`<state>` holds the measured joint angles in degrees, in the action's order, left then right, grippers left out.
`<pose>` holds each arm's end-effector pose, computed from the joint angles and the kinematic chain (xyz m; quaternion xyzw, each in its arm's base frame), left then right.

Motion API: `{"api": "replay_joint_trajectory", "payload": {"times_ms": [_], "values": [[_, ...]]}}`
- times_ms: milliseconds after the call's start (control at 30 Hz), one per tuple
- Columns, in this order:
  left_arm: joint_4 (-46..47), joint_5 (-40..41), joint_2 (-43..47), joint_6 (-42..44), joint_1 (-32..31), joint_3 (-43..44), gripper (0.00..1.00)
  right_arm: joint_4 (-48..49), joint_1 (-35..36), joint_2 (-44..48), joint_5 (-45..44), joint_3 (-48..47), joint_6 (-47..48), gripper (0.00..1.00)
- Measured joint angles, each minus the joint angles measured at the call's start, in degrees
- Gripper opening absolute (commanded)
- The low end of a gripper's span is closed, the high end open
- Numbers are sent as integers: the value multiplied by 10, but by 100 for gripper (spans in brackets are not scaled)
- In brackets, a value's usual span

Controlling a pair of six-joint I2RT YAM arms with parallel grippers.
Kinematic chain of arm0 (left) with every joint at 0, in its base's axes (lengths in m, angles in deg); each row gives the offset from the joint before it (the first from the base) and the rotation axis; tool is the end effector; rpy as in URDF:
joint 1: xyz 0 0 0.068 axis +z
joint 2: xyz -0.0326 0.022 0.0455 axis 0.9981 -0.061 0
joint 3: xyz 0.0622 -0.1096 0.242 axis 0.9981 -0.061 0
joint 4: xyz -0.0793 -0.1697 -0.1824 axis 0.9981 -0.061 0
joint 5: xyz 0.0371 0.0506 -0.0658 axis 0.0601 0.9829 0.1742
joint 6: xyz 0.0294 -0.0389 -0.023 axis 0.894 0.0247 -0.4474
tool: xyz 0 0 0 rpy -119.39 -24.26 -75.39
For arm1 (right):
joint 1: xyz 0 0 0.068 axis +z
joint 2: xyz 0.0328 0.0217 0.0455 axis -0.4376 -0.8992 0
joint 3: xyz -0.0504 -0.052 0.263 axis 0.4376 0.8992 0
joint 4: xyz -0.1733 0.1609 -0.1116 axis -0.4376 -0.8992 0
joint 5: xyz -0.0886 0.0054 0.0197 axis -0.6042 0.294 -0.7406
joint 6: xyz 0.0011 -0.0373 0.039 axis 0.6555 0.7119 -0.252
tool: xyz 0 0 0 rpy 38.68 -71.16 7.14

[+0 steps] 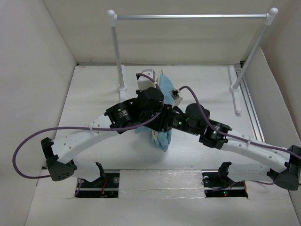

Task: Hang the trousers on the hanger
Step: Hang the hanger with trousers onto the clothesline

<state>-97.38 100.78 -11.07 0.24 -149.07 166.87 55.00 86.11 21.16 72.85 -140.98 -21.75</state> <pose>0.1536 -0.2486 0.4287 -0.0140 0.8030 -0.2398 0.5454 0.1281 0.2294 0.3778 -0.0953 0.7314 0.5703 0.3614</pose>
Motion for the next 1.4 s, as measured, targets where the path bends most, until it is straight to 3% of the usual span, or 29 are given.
{"api": "replay_joint_trajectory", "payload": {"times_ms": [200, 233, 433, 500, 533, 667, 833, 1067, 1233, 1400], "values": [[5, 32, 28, 16, 5, -1, 0, 12, 9, -21, -33, 13, -69, 1], [10, 37, 31, 20, 5, 0, 0, 23, 9, -22, -36, 14, -75, 0], [-1, 17, 31, 28, 8, 12, 1, 92, 14, -14, -36, 35, -94, 0], [-8, 1, 26, 34, 15, 27, 13, 102, 14, -14, -38, 36, -96, 0], [-8, -9, 24, 35, 19, 35, 28, 109, 14, -13, -39, 36, -98, 0], [15, -39, 24, 42, 22, 75, 45, 111, 3, -9, -38, 35, -100, 0], [47, -61, 25, 48, 22, 124, 52, 87, -37, -8, -12, 35, -108, 0], [37, -78, 29, 63, 22, 210, 52, 61, -104, -6, 25, 27, -111, 0], [35, -73, 68, 69, 22, 200, 52, 49, -187, -5, 74, -4, -111, 0], [30, -65, 123, 69, 22, 128, 51, 28, -313, -4, 127, -54, -111, 0]]}}
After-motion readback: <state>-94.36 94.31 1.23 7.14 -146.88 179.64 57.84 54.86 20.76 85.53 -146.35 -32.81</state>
